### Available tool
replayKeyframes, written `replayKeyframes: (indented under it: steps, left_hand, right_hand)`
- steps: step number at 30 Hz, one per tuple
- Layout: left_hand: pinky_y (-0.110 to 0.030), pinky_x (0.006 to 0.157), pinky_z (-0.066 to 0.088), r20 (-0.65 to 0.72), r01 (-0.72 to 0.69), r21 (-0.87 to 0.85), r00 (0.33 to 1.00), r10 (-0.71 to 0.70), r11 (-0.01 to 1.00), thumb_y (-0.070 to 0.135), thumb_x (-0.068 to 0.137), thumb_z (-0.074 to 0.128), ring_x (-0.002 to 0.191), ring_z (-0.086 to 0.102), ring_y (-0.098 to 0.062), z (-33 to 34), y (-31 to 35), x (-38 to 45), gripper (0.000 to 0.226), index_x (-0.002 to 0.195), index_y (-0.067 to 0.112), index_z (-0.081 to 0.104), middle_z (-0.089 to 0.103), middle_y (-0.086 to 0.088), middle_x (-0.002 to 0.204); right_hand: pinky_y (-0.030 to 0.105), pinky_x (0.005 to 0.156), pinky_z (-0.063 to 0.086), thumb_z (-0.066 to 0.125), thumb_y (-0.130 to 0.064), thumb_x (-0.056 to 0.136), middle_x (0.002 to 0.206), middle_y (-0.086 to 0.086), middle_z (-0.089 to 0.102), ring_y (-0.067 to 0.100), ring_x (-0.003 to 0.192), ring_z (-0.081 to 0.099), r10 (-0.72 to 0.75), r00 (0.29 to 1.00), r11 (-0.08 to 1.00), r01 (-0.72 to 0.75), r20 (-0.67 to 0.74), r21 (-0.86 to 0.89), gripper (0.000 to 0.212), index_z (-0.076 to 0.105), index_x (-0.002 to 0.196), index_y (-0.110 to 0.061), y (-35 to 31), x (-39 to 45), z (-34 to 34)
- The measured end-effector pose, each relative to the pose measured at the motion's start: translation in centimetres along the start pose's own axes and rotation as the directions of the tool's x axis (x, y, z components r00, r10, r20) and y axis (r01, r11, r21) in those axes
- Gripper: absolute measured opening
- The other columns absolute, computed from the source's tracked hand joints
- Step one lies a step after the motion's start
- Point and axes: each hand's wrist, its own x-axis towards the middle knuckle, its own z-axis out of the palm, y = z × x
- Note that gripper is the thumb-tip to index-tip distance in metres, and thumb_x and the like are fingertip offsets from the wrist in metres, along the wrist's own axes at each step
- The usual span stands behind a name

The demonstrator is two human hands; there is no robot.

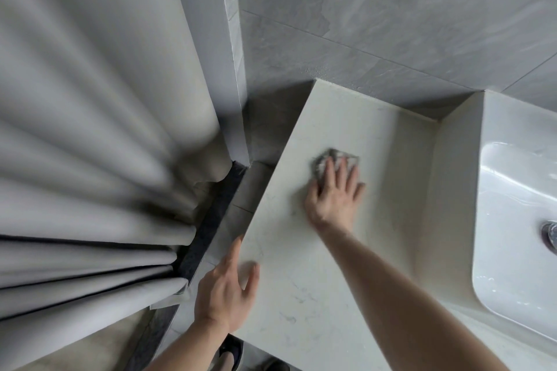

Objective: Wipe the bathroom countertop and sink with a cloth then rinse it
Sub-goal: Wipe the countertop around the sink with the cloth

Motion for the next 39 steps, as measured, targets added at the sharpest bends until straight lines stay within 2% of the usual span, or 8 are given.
replayKeyframes:
  steps: [4,9,12,18,22,28,33,39]
  left_hand:
    - [-0.035,0.090,0.051,-0.003,-0.006,0.014,1.000,0.006,1.000,0.056,0.095,0.044,0.114,0.065,-0.026,-0.1,0.2,0.0,0.067,0.155,0.034,0.026,0.060,0.003,0.141]
    - [-0.035,0.091,0.052,0.002,-0.005,0.025,1.000,0.005,1.000,0.062,0.092,0.040,0.118,0.064,-0.024,0.0,0.1,-0.1,0.064,0.149,0.035,0.029,0.062,0.002,0.139]
    - [-0.038,0.088,0.053,-0.004,0.005,0.032,1.000,-0.005,0.999,0.067,0.088,0.034,0.115,0.065,-0.026,-0.4,0.4,-0.2,0.064,0.143,0.035,0.033,0.062,0.002,0.136]
    - [-0.037,0.093,0.050,-0.021,-0.004,-0.018,1.000,0.003,1.000,0.062,0.093,0.038,0.130,0.053,-0.021,-0.7,4.8,3.9,0.070,0.150,0.025,0.026,0.048,0.001,0.149]
    - [-0.039,0.088,0.052,-0.036,-0.033,0.005,0.999,0.033,0.999,0.063,0.091,0.037,0.121,0.059,-0.027,-0.3,5.5,5.5,0.072,0.150,0.023,0.025,0.056,-0.004,0.141]
    - [-0.039,0.086,0.050,-0.062,-0.022,0.051,0.998,0.025,0.998,0.062,0.093,0.037,0.112,0.064,-0.032,0.5,5.3,5.6,0.071,0.150,0.021,0.027,0.063,-0.008,0.135]
    - [-0.039,0.095,0.048,-0.059,-0.023,0.052,0.998,0.026,0.998,0.062,0.095,0.035,0.122,0.060,-0.027,0.6,5.3,5.8,0.074,0.155,0.022,0.023,0.052,-0.002,0.149]
    - [-0.036,0.098,0.047,-0.055,-0.007,0.053,0.998,0.010,0.999,0.064,0.092,0.036,0.123,0.059,-0.025,0.6,5.1,6.0,0.077,0.156,0.024,0.021,0.052,-0.001,0.149]
  right_hand:
    - [0.052,0.128,0.000,0.037,-0.040,0.102,0.173,-0.002,0.005,0.027,0.160,-0.007,-0.334,0.940,0.942,0.331,0.066,0.056,0.066,0.019,0.164,-0.027,-5.7,-3.6,1.7]
    - [0.047,0.129,0.004,0.036,-0.034,0.107,0.173,-0.004,0.010,0.025,0.160,-0.001,-0.515,0.853,0.857,0.510,0.085,0.073,0.058,0.023,0.163,-0.028,-4.3,-5.8,1.8]
    - [0.048,0.128,0.005,0.033,-0.040,0.108,0.173,-0.005,0.008,0.022,0.160,-0.003,-0.447,0.891,0.895,0.445,0.078,0.043,0.059,0.018,0.164,-0.030,-0.1,-5.2,0.6]
    - [0.052,0.124,0.018,0.033,-0.043,0.103,0.172,-0.004,0.016,0.021,0.160,0.004,-0.086,0.995,0.995,0.084,-0.043,-0.048,0.061,0.026,0.162,-0.030,9.8,-2.2,-2.6]
    - [0.047,0.127,0.013,0.017,-0.049,0.093,0.171,0.008,0.017,0.028,0.159,0.007,0.103,0.994,0.989,-0.107,-0.044,-0.103,0.076,0.022,0.163,-0.021,13.6,0.1,-4.5]
    - [0.049,0.128,0.006,0.026,-0.048,0.093,0.171,0.013,0.016,0.032,0.158,0.007,0.263,0.957,0.964,-0.266,-0.124,-0.008,0.076,0.022,0.163,-0.017,11.0,1.4,-3.3]
    - [0.052,0.125,0.008,0.030,-0.052,0.093,0.171,0.010,0.016,0.035,0.158,0.006,0.129,0.989,0.991,-0.131,-0.075,-0.014,0.077,0.024,0.162,-0.019,5.4,4.5,-1.9]
    - [0.051,0.128,0.005,0.035,-0.041,0.098,0.173,0.003,0.007,0.031,0.159,-0.003,-0.245,0.969,0.969,0.244,0.036,0.026,0.069,0.022,0.163,-0.021,-2.6,4.7,0.3]
